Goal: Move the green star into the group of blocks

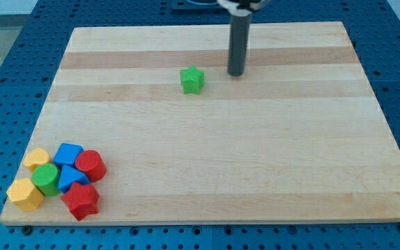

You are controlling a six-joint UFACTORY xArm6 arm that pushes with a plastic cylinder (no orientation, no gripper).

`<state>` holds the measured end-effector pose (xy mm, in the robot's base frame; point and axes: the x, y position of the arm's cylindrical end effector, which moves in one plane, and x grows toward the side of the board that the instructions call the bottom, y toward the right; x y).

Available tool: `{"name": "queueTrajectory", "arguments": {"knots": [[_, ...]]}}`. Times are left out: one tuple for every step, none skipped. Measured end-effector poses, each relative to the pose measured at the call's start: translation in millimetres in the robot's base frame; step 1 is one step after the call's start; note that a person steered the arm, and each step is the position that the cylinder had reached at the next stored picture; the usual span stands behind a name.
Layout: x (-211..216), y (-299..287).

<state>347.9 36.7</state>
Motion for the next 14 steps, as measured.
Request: {"name": "queueTrajectory", "arguments": {"knots": [[12, -30], [10, -48], [-1, -59], [-5, -85], [-3, -118], [9, -139], [27, -147], [42, -145], [56, -143], [68, -143], [83, -143], [96, -146], [108, -158], [116, -175]]}}
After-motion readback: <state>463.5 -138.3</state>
